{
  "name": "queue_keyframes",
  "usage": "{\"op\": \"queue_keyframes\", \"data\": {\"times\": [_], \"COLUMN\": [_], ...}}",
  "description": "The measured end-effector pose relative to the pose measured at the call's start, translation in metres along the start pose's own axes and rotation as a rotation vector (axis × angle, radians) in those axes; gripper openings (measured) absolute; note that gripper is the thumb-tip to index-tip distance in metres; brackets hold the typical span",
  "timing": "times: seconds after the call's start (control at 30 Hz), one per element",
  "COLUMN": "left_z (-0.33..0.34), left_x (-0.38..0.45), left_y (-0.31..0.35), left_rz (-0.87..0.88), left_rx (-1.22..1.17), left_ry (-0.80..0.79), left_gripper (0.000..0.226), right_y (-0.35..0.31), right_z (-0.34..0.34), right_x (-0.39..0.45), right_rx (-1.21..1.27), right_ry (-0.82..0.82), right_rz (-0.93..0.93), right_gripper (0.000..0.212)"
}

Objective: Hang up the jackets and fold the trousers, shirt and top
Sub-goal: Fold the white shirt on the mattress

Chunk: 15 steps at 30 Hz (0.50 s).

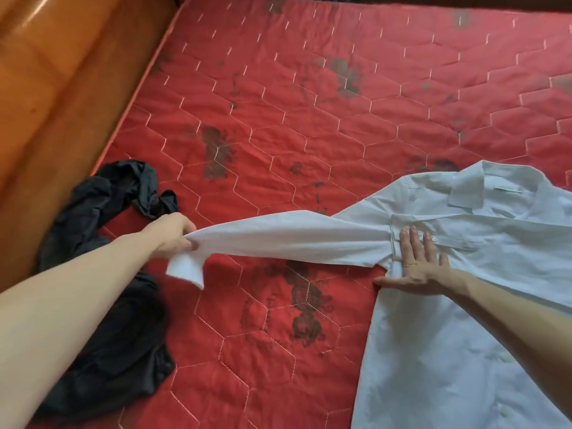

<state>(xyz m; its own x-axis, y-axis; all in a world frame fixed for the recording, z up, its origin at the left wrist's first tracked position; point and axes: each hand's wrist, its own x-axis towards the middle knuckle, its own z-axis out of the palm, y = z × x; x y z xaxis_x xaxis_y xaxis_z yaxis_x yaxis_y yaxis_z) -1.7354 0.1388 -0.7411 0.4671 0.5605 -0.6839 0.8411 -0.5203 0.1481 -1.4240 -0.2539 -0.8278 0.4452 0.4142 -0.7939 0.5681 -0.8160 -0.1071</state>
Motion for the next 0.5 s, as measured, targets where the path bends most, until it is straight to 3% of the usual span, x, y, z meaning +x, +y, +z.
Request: {"op": "queue_keyframes", "data": {"times": [0.17,0.37,0.5], "left_z": [-0.007,-0.007,-0.004], "left_x": [-0.009,-0.025,-0.028], "left_y": [-0.021,-0.024,0.016], "left_rz": [-0.071,-0.130,-0.079], "left_rx": [-0.359,-0.627,-0.730], "left_ry": [-0.022,-0.070,-0.198], "left_gripper": [0.017,0.012,0.019], "right_y": [0.002,0.006,-0.001], "right_z": [0.002,0.011,0.019], "right_x": [0.004,0.007,-0.008], "right_rx": [-0.026,0.003,-0.109], "right_ry": [0.009,0.095,0.391], "right_rz": [-0.003,-0.030,-0.179], "right_gripper": [0.138,0.142,0.139]}}
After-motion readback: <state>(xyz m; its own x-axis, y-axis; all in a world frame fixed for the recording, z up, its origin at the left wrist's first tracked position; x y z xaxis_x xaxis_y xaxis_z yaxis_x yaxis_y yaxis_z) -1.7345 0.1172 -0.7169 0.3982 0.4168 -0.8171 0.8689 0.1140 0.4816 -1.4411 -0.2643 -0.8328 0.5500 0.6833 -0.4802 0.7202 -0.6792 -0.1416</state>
